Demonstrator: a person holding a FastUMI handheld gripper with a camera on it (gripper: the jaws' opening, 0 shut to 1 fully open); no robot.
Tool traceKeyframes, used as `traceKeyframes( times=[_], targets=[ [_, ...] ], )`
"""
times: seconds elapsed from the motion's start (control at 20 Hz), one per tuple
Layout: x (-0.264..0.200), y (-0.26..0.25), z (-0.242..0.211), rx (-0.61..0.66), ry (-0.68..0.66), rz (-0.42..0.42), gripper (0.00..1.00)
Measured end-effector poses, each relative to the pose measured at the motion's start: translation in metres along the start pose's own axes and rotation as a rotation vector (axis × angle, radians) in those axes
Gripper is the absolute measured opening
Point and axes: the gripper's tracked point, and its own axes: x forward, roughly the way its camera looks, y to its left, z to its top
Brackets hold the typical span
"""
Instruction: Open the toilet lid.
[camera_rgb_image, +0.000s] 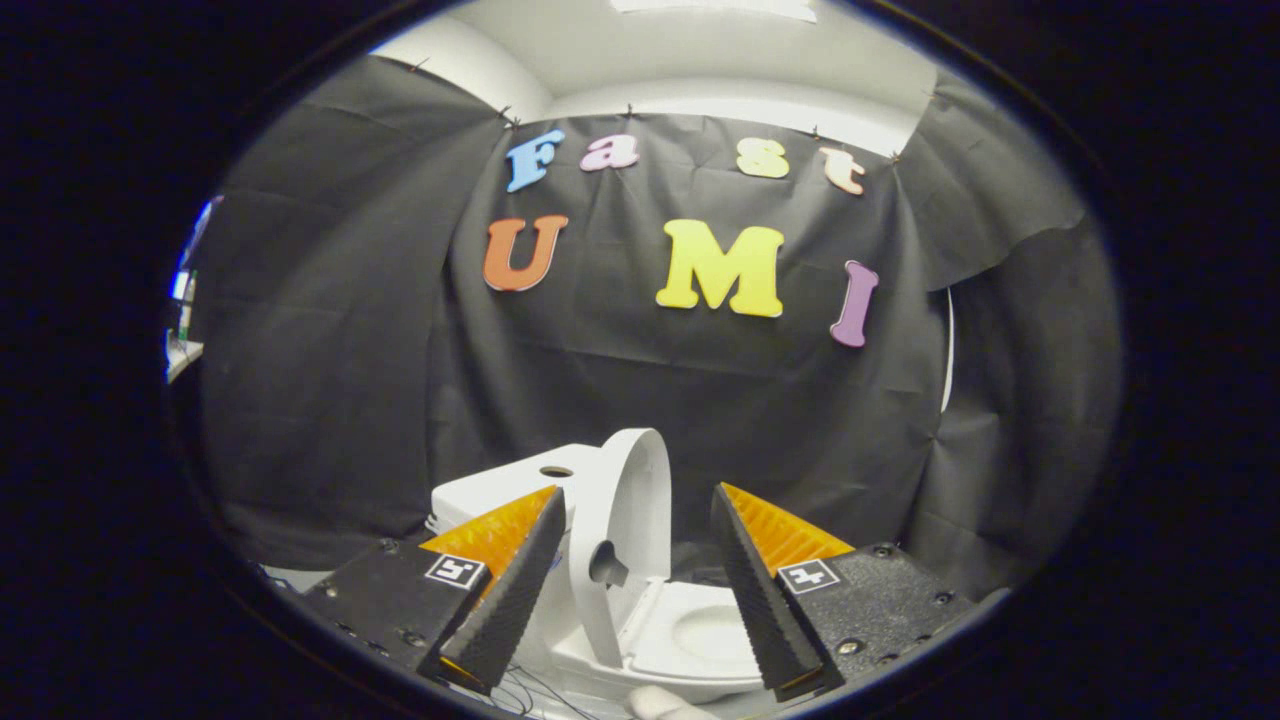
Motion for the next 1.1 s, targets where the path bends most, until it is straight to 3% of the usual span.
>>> traceKeyframes(
  times=[0.1,0.35,0.6,1.1],
  targets=[
    [-0.020,-0.024,-0.009,0.035,-0.012,0.006,0.92],
    [-0.059,-0.099,-0.063,0.120,0.045,-0.085,0.98],
    [-0.104,-0.150,-0.112,0.125,0.052,-0.161,1.00],
    [-0.121,-0.182,-0.137,0.155,0.096,-0.237,1.00]
  ],
)
